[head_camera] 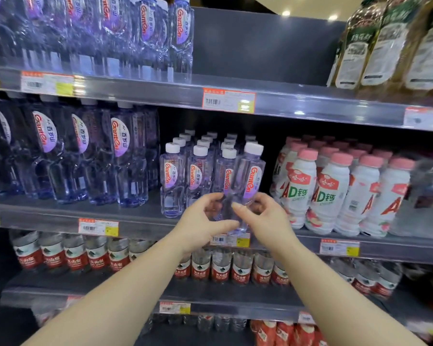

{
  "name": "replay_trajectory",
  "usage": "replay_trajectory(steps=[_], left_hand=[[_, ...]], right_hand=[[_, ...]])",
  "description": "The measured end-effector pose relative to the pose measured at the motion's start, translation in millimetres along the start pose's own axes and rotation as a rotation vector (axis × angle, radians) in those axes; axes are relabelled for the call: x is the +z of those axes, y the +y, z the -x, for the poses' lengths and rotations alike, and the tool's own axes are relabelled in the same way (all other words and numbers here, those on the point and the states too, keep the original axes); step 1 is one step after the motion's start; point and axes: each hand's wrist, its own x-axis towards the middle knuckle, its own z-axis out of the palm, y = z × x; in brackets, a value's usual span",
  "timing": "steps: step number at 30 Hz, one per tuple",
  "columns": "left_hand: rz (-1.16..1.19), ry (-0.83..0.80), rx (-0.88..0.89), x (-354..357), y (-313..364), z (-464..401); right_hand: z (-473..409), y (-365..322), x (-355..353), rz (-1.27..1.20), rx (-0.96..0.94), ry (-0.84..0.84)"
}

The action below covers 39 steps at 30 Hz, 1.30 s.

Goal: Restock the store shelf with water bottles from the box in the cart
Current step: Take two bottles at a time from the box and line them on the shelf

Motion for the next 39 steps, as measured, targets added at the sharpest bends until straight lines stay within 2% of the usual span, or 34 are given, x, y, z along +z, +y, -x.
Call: replay_trajectory(steps=[3,7,23,31,33,35,36,39], left_hand=[[-0.087,0.109,0.006,-9,-5,-1],[-0.132,0.169,-0.028,-19,-21,1],[-0.167,0.186,-0.099,-23,-28,7],[-0.171,0.195,-0.111,-15,-28,9],[-0.178,0.220,-0.108,-17,-29,12],[-0.204,0.252,-0.102,-21,-29,14],[-0.232,0.272,-0.097,-24,-29,16],[-0.375,0.347,-0.087,-33,-33,25]], right_hand=[[-15,0,-17,0.070,-0.010,0.066],[-29,7,-21,0.164,0.009,0.051],[-43,22,-6,0.225,0.040,0.039],[-41,25,-4,0.167,0.063,0.060],[-29,23,-1,0.113,0.016,0.216],[-12,19,6,0.112,-0.113,0.383],[-3,16,13,0.137,-0.176,0.382],[15,9,40,0.216,-0.265,0.178]])
